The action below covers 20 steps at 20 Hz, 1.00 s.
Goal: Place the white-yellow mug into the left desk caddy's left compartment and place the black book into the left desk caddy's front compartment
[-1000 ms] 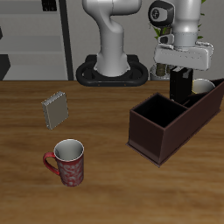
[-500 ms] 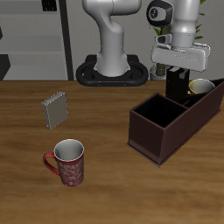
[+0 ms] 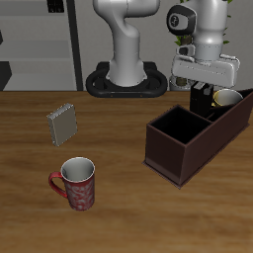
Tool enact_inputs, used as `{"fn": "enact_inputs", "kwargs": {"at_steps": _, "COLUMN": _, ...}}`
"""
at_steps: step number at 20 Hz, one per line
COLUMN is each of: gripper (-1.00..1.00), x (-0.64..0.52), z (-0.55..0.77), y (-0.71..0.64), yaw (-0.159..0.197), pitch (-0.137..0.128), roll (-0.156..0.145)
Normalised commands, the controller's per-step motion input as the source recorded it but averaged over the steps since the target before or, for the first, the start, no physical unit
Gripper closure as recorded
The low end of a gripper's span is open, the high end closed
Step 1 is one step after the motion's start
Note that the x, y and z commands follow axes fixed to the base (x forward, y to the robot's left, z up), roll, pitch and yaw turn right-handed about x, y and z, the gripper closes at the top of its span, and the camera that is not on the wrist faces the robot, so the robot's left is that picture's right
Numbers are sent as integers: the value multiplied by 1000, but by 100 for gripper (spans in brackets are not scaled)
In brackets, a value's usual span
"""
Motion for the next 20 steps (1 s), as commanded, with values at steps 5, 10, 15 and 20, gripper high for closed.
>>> {"fn": "enact_inputs", "kwargs": {"at_steps": 5, "gripper": 100, "x": 64, "z": -154, "y": 34, "yaw": -3, "pitch": 62, "roll": 15}}
{"fn": "enact_inputs", "kwargs": {"at_steps": 10, "gripper": 100, "x": -49, "z": -9, "y": -1, "yaw": -28, "pitch": 14, "roll": 16}}
{"fn": "enact_inputs", "kwargs": {"at_steps": 15, "gripper": 100, "x": -102, "z": 86, "y": -107, "yaw": -27, "pitch": -33, "roll": -29}}
{"fn": "enact_inputs", "kwargs": {"at_steps": 20, "gripper": 100, "x": 109, "z": -182, "y": -107, "yaw": -4, "pitch": 34, "roll": -44}}
